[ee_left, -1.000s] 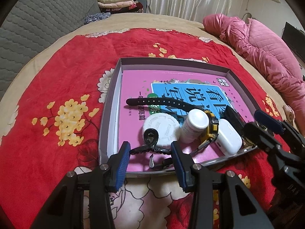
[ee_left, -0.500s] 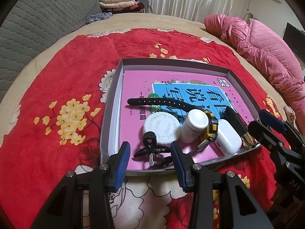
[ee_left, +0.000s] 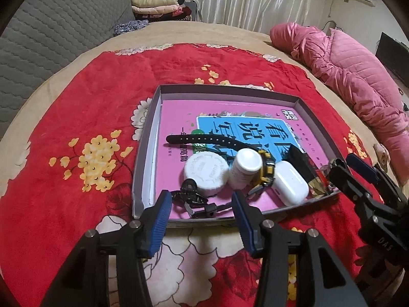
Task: Organize rigid objects
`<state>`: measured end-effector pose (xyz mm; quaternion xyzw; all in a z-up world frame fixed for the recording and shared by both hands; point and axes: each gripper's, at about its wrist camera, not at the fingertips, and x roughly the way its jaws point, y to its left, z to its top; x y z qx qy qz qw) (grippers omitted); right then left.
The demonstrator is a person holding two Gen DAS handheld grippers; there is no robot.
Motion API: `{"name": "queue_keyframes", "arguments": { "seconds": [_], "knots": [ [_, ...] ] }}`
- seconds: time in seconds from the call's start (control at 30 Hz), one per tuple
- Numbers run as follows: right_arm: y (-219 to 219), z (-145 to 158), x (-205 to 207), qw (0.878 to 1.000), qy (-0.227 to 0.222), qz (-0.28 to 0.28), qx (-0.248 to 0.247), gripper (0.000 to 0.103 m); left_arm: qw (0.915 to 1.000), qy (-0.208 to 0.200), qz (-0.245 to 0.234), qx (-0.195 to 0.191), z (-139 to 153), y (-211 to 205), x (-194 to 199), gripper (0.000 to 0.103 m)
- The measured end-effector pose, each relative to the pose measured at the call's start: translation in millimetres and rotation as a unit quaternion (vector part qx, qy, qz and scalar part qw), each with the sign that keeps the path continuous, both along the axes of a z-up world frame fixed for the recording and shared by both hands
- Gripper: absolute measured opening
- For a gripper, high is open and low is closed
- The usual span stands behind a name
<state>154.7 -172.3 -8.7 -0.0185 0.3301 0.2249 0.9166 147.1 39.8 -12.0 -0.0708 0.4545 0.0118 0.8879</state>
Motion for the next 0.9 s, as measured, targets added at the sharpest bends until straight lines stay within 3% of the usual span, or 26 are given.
{"name": "queue_keyframes", "arguments": {
  "seconds": [0.43,0.9],
  "knots": [
    [-12,13,-36,1.000,-0.023,-0.019,-0.007,0.075,0.9998,-0.016,0.004,0.006,28,-8,-29,0.054],
    [-26,36,-62,0.997,-0.057,-0.044,0.004,0.075,0.9995,-0.024,0.005,0.020,39,-15,-48,0.054]
  ]
}}
